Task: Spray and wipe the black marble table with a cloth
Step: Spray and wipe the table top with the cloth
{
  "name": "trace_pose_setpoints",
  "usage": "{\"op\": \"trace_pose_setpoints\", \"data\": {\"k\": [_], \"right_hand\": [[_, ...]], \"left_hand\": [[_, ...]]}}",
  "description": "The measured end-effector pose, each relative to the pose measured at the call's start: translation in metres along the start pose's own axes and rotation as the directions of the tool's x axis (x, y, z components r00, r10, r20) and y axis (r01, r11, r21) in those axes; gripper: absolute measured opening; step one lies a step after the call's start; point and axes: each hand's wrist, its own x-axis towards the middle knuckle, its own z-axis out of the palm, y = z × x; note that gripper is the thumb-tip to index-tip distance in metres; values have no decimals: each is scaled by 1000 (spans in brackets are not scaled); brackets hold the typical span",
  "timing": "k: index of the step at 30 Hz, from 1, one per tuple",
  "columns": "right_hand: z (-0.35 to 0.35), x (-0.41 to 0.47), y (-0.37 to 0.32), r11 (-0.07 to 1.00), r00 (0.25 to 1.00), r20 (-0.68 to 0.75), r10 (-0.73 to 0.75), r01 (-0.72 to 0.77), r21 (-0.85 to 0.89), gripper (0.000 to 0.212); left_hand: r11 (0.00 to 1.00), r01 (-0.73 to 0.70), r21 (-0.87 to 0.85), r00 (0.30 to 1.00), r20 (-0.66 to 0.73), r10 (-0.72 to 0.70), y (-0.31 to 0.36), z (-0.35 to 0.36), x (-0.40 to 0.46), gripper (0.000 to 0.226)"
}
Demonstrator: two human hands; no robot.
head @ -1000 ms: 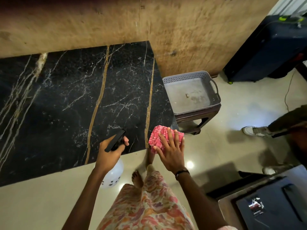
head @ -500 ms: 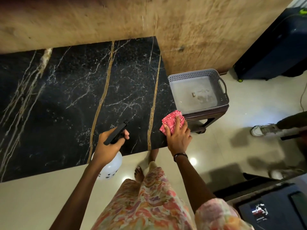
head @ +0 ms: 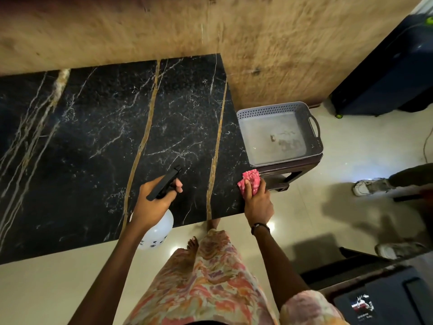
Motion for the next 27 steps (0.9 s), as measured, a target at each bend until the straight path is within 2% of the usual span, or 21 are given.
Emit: {"op": "trace_pose_setpoints", "data": {"k": [5,7,16,27], "right_hand": [[10,-39,31,962,965,-25,-263,260,-85,68],[12,-53,44,940,946,-17,-323,319,-123,68],[-3,-5,14,905,925,56,-376,379,-191,67],[21,126,-108,841,890,62,-451,448,-304,65]], "left_hand": [[1000,7,-4,1000,1,-7,6,3,4,19],[1000,21,-17,1000,3,-21,7,2,5,19],[999,38,-7,999,-36,-38,4,-2,32,19],[997,30,-67,997,-67,-34,24,0,103,20]]}}
